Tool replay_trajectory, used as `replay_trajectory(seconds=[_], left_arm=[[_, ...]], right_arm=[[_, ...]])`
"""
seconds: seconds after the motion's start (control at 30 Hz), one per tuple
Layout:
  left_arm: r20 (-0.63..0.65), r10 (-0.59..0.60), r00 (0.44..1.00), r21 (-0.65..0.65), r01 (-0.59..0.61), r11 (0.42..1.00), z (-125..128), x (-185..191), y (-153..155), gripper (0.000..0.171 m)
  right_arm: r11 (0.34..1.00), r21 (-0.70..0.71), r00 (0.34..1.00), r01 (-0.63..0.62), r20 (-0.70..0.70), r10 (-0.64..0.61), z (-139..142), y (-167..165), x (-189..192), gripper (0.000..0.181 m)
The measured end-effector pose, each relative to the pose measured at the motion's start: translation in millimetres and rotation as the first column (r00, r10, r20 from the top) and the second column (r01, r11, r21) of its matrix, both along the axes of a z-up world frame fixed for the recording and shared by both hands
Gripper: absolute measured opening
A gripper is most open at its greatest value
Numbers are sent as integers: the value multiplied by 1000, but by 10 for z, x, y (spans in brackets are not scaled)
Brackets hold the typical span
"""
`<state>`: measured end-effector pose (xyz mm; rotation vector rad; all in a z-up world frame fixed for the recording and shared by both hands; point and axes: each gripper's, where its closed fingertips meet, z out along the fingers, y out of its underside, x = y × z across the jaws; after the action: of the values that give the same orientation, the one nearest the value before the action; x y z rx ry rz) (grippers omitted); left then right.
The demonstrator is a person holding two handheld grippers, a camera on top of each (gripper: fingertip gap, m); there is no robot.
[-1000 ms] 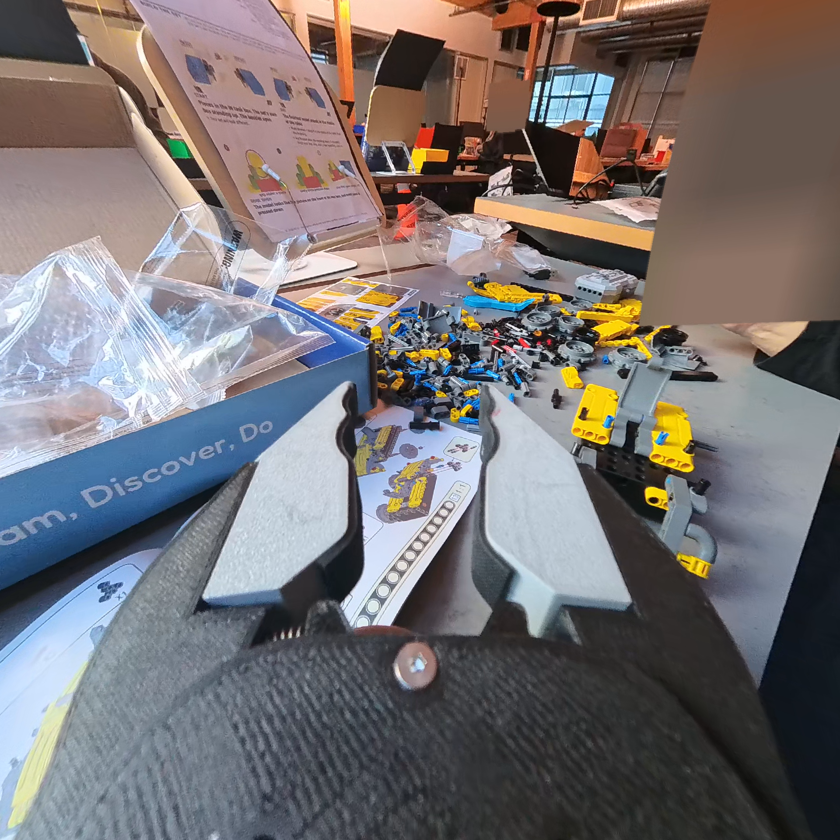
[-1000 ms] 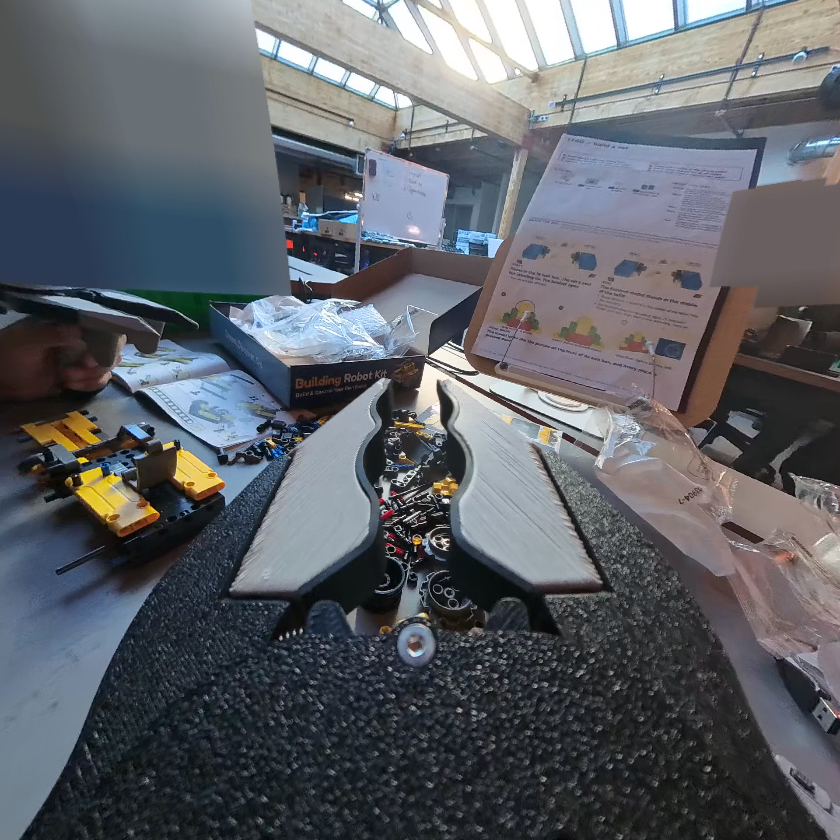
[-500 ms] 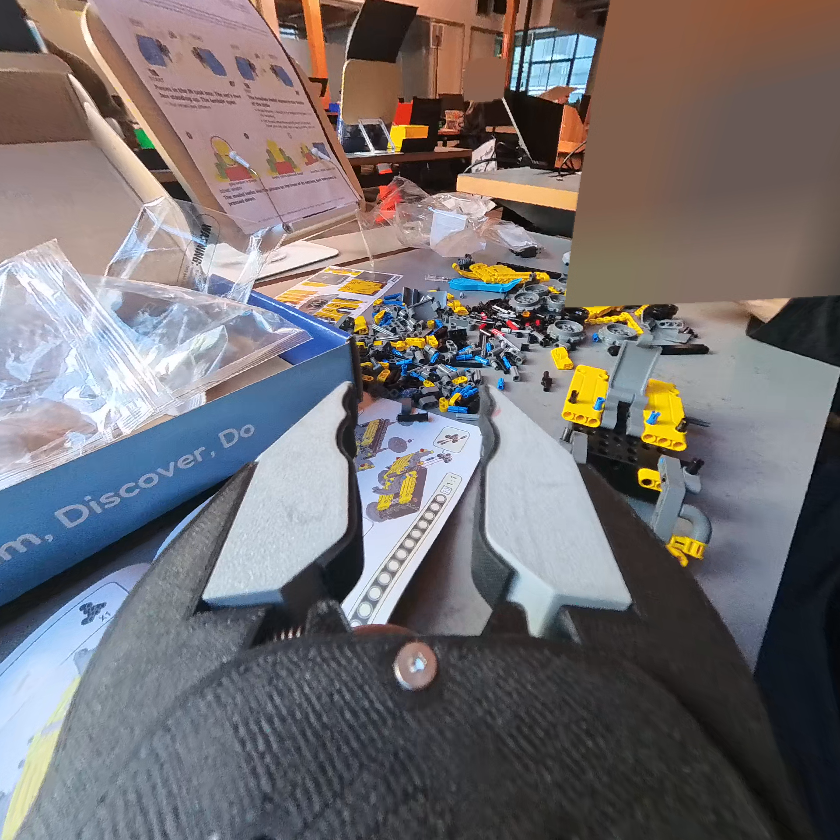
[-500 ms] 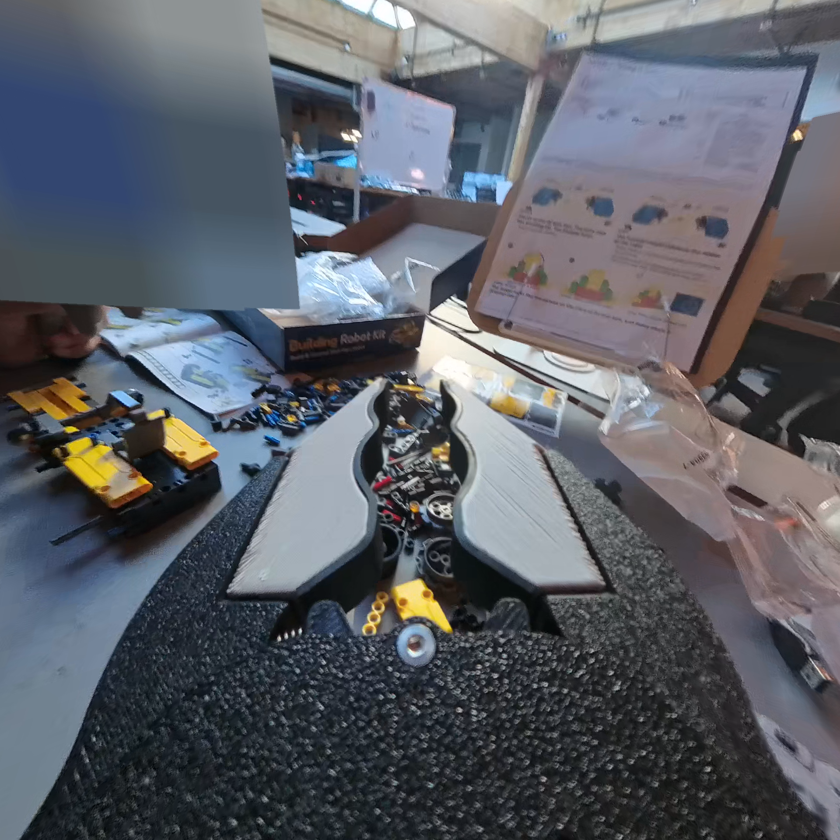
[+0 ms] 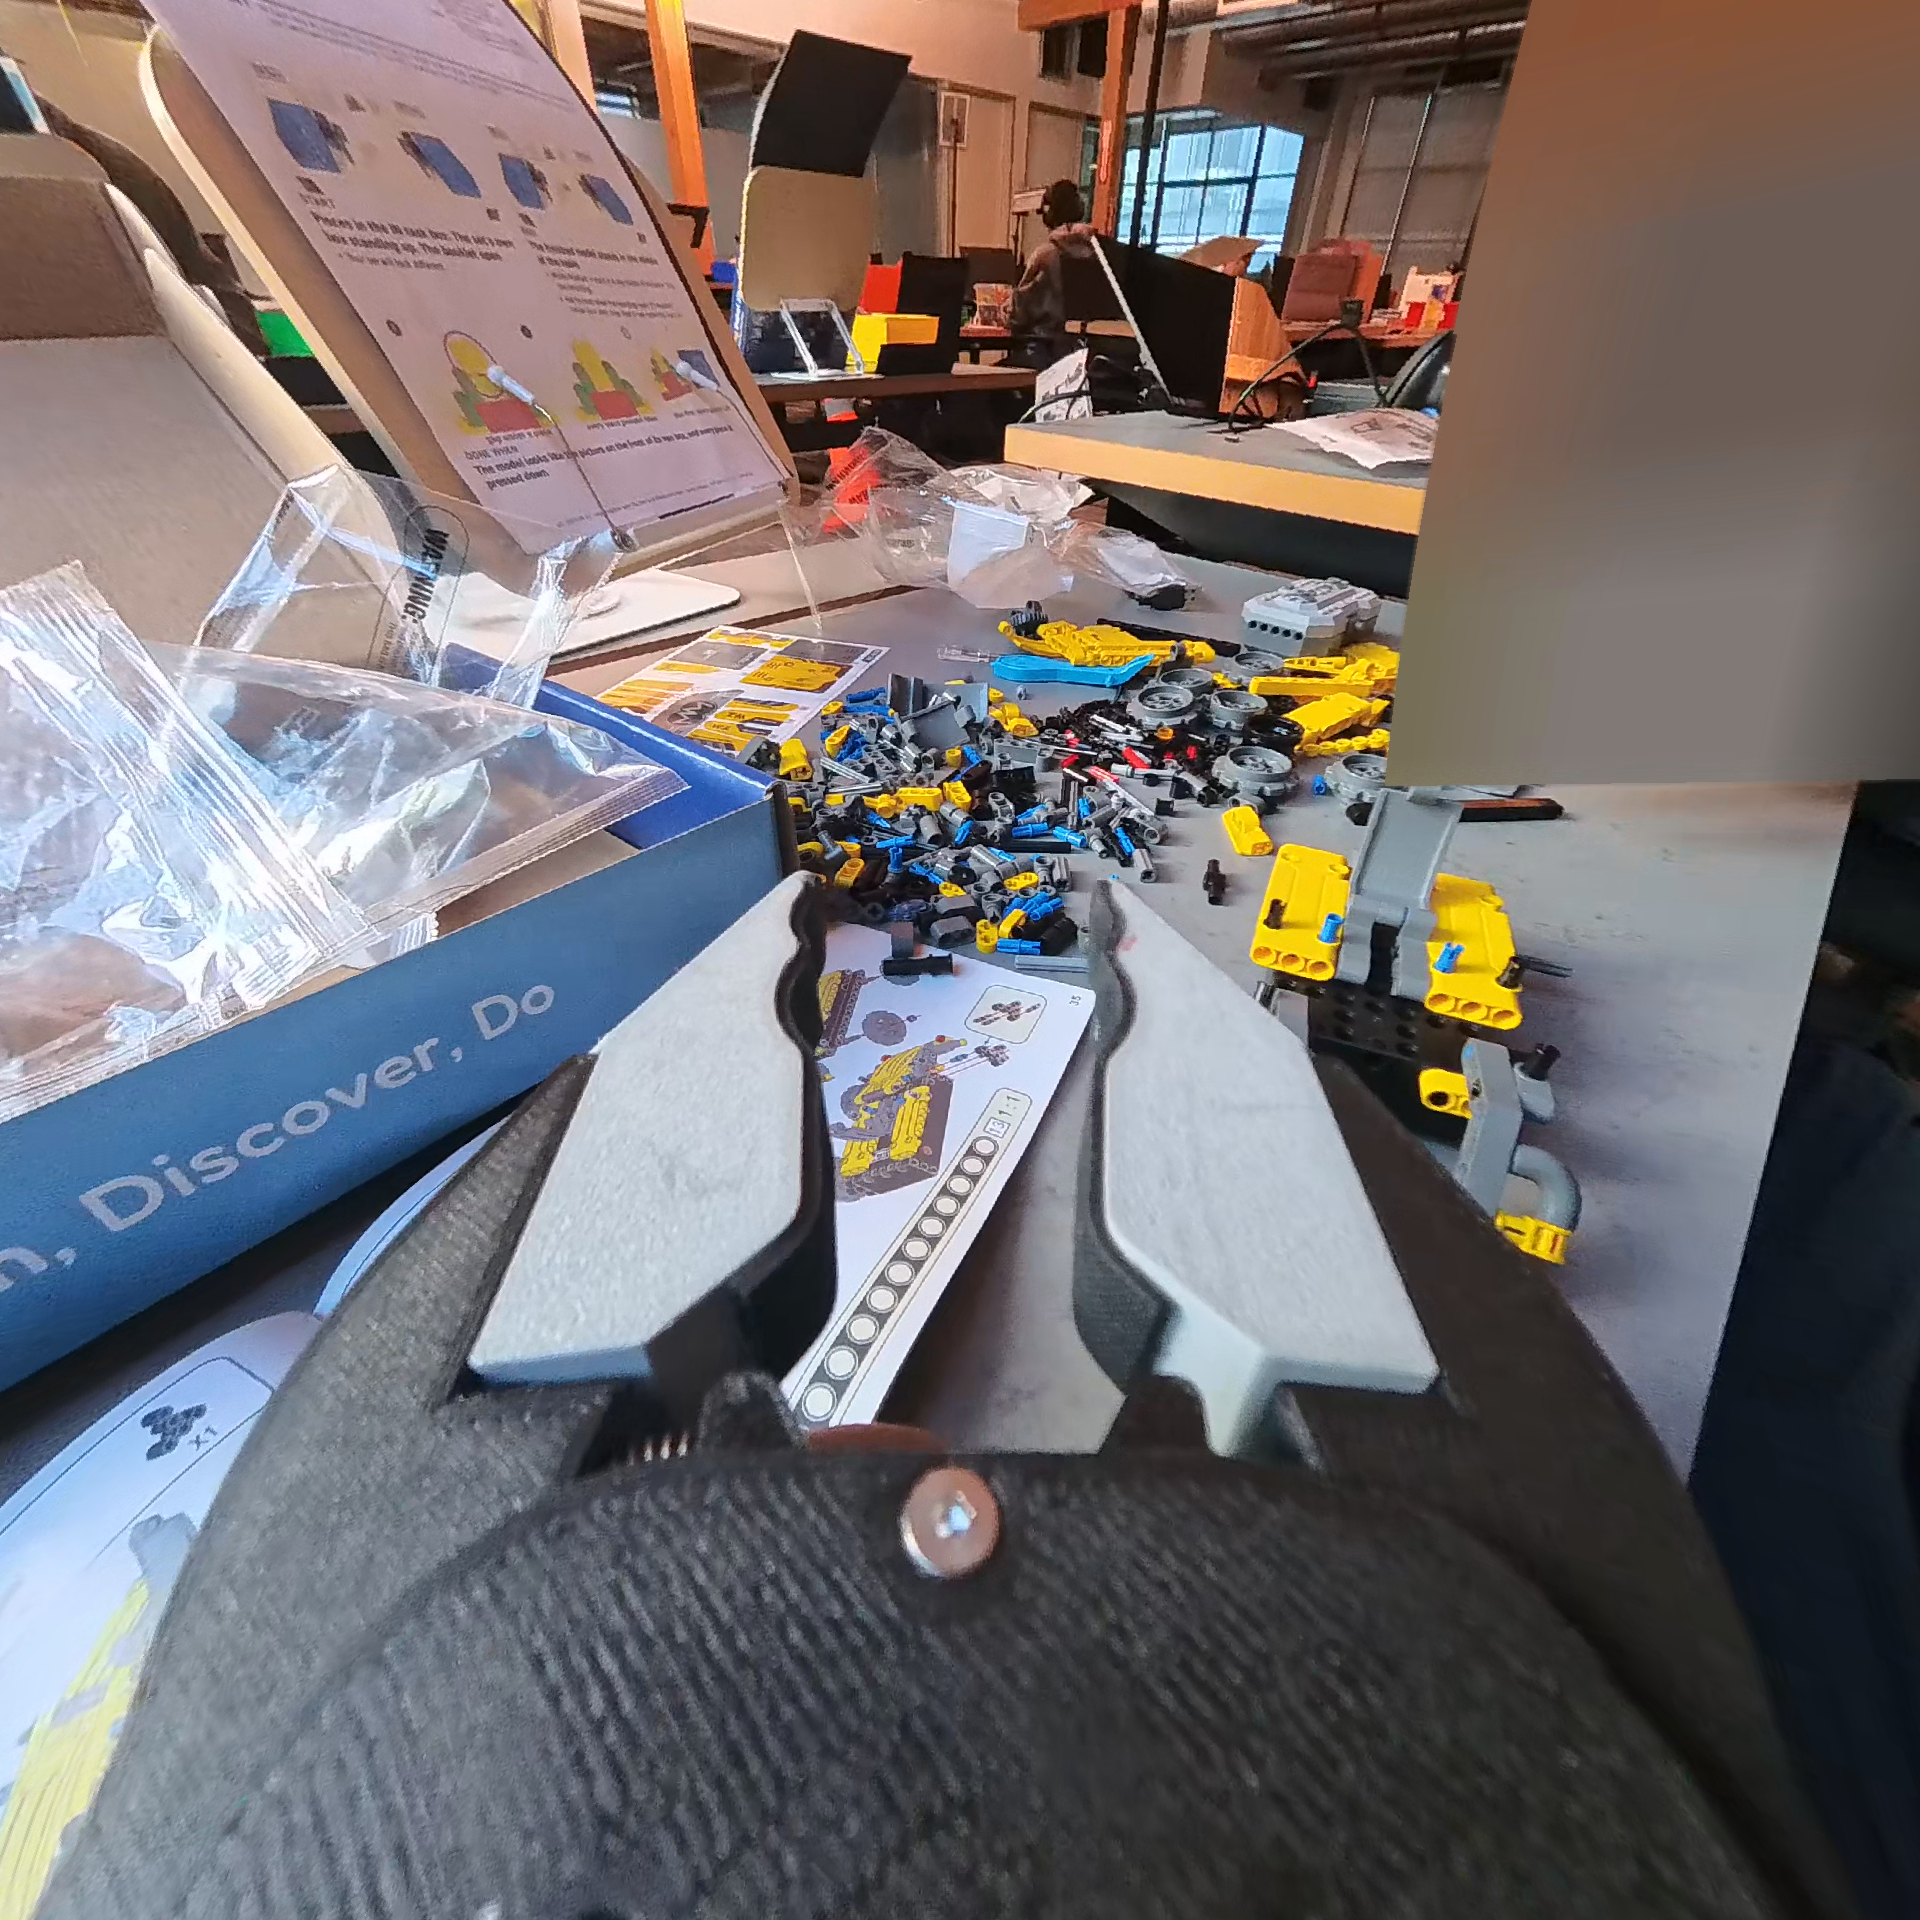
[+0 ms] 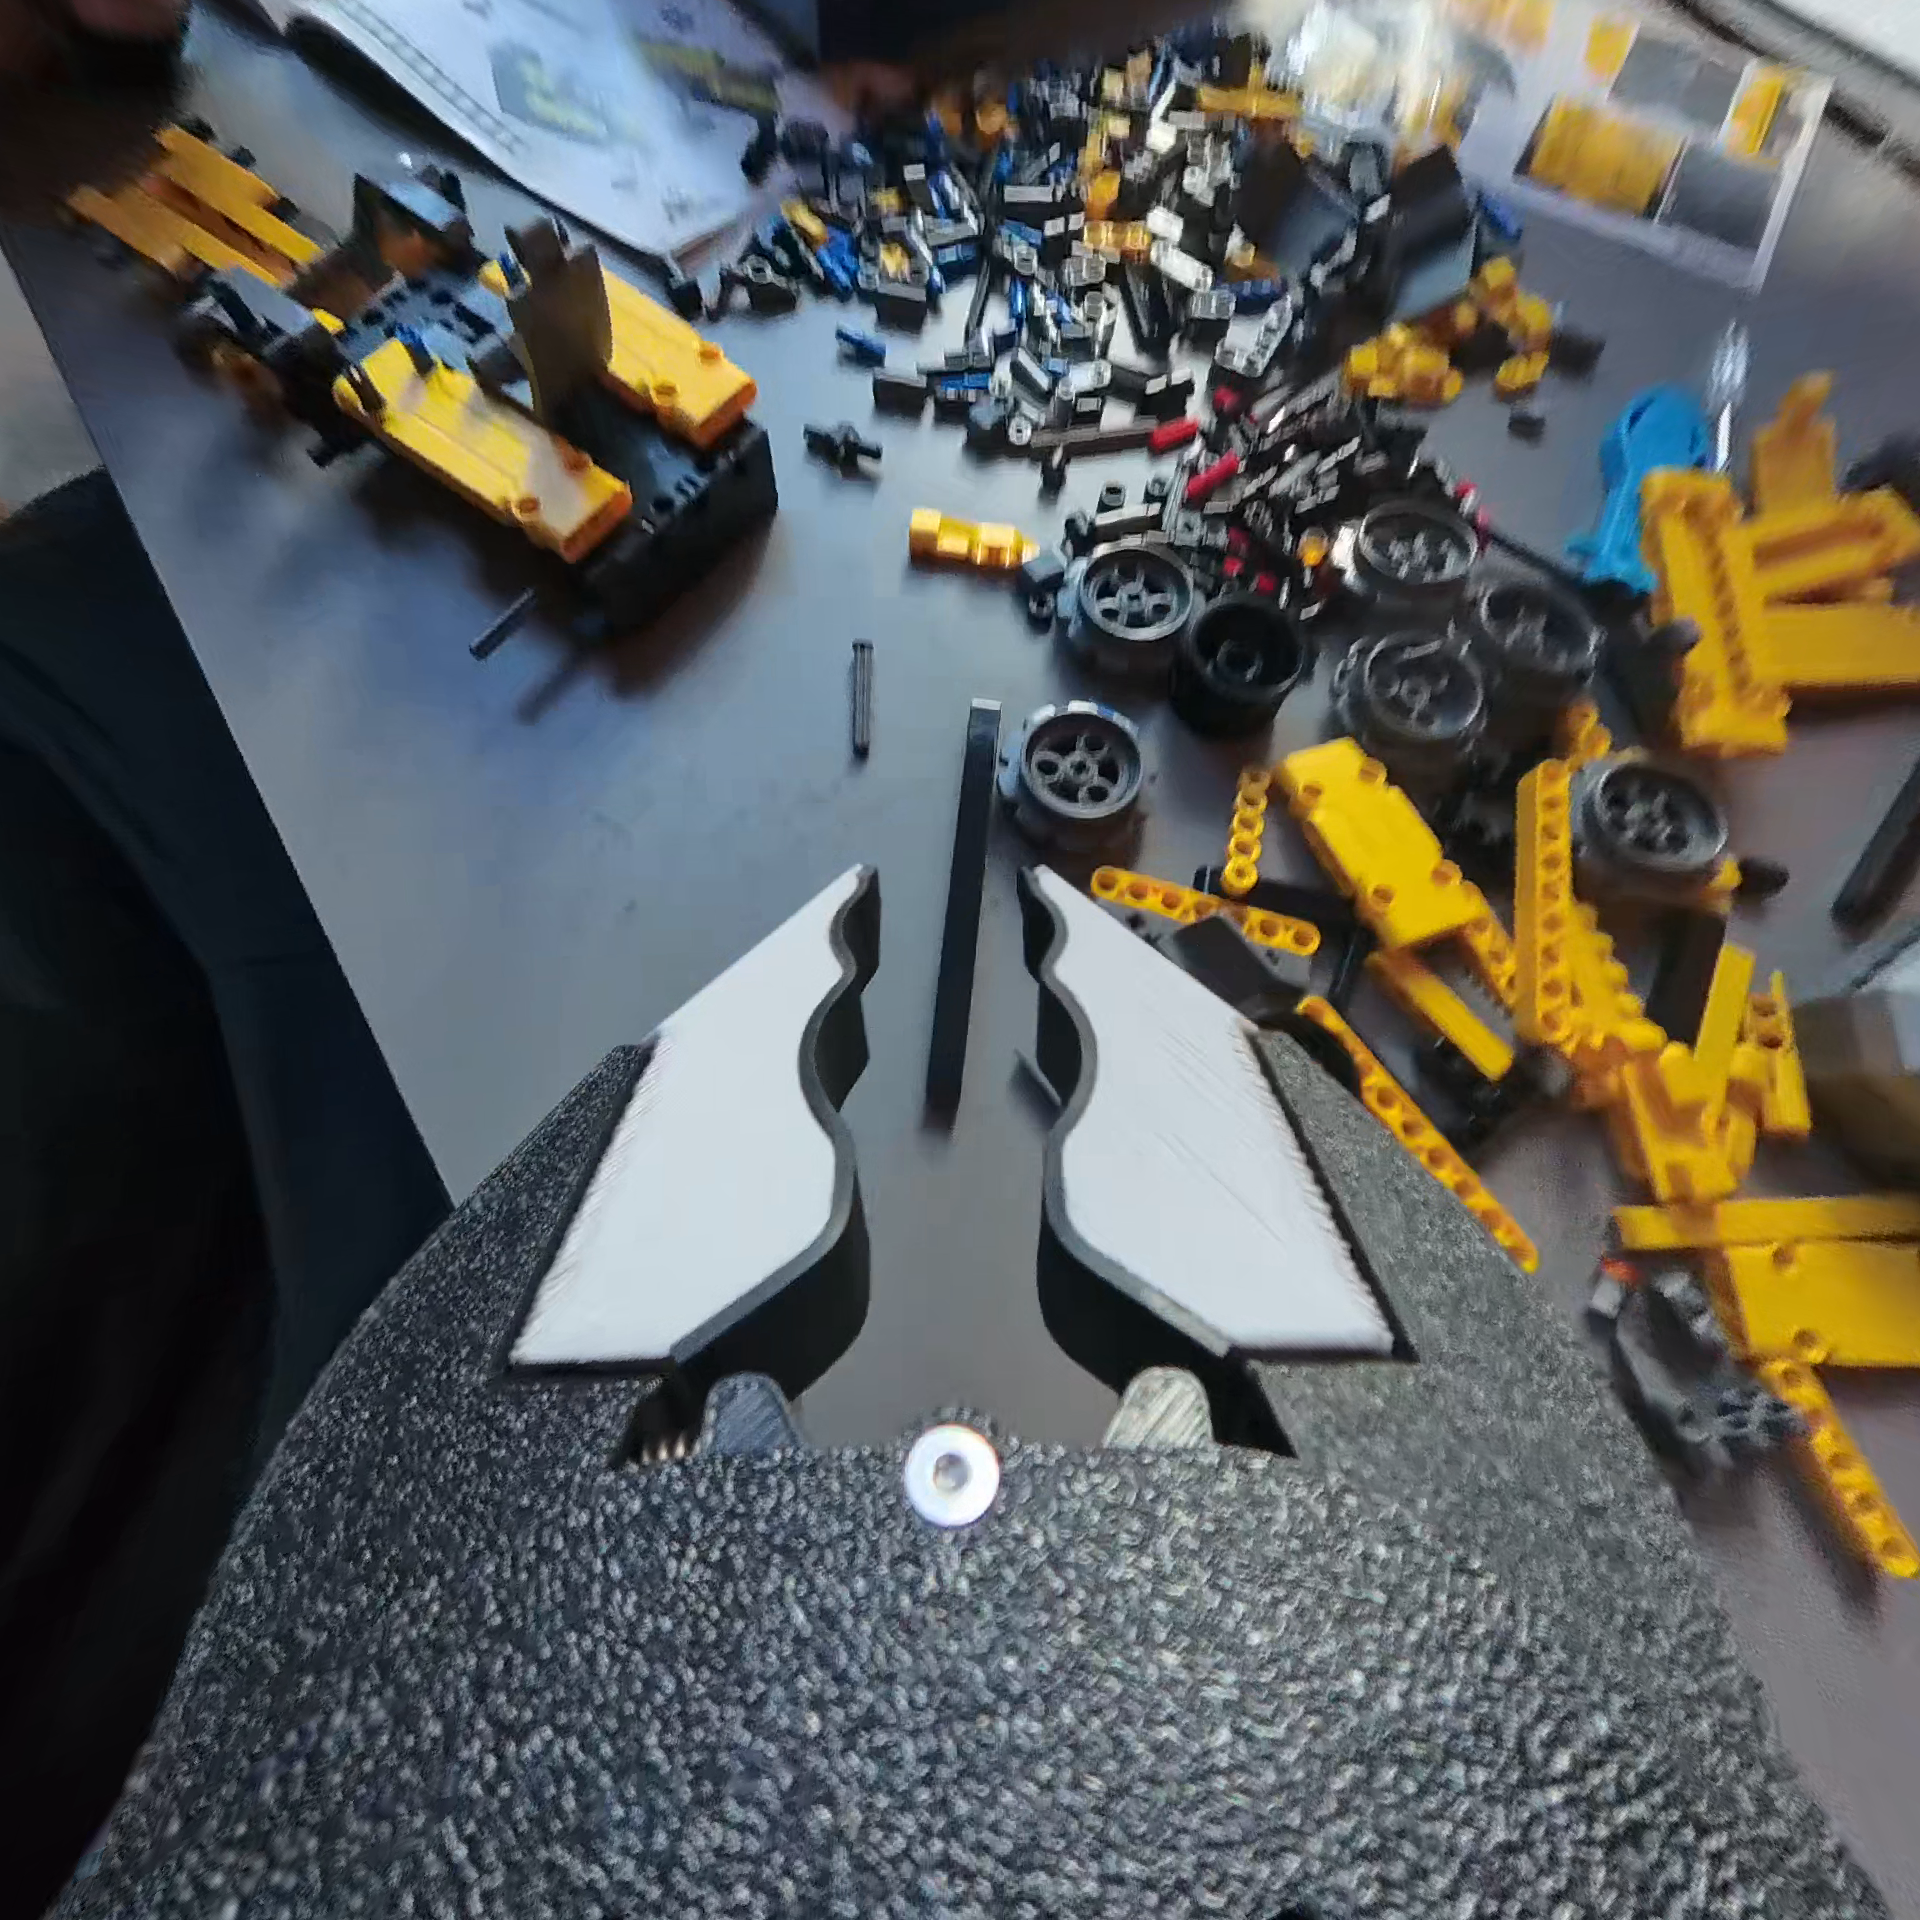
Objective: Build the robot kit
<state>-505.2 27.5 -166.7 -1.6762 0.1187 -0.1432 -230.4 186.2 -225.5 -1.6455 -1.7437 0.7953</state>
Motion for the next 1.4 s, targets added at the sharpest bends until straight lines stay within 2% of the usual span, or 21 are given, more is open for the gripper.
replay_trajectory(seconds=[0.2, 0.27, 0.33, 0.4, 0.47, 0.53, 0.63, 0.87, 1.0, 1.17, 1.4], left_arm=[[11, 48, 999, 33, -48, 998, 49, -71, -24, 51], [0, 173, 985, 92, -173, 981, 169, -253, -99, 59], [5, 349, 937, 238, -340, 910, 410, -510, -316, 56], [24, 407, 913, 309, -394, 866, 526, -621, -495, 51], [42, 441, 897, 297, -433, 851, 506, -727, -568, 54], [67, 437, 897, 266, -438, 859, 457, -785, -575, 54], [120, 433, 893, 236, -449, 862, 406, -868, -576, 52], [144, 453, 880, 219, -475, 852, 377, -1029, -655, 49], [191, 375, 907, 188, -409, 893, 322, -965, -582, 49], [157, 307, 939, 158, -331, 930, 269, -821, -503, 39], [112, 252, 961, 131, -265, 955, 216, -676, -429, 40]], right_arm=[[1000, 24, 997, 13, 79, -15, -188, -24, -4, 28], [999, 41, 995, 22, 95, -26, -227, 10, 3, 28], [999, 31, 993, 32, 113, -35, -279, 40, 29, 29], [999, 21, 992, 29, 124, -31, -329, 48, 50, 29], [1000, 4, 990, 14, 141, -14, -388, 21, 60, 22], [1000, -25, 989, -11, 146, 15, -415, -34, 39, 8], [999, 22, 988, -48, 149, 44, -386, -60, -8, 8], [994, -13, 994, -106, -39, 105, 86, -181, -276, 7], [987, -85, 979, -139, -161, 124, 270, -247, -483, 7], [980, -102, 955, -169, -262, 138, 368, -289, -621, 8], [977, -36, 953, -211, -230, 197, 310, -374, -511, 7]])
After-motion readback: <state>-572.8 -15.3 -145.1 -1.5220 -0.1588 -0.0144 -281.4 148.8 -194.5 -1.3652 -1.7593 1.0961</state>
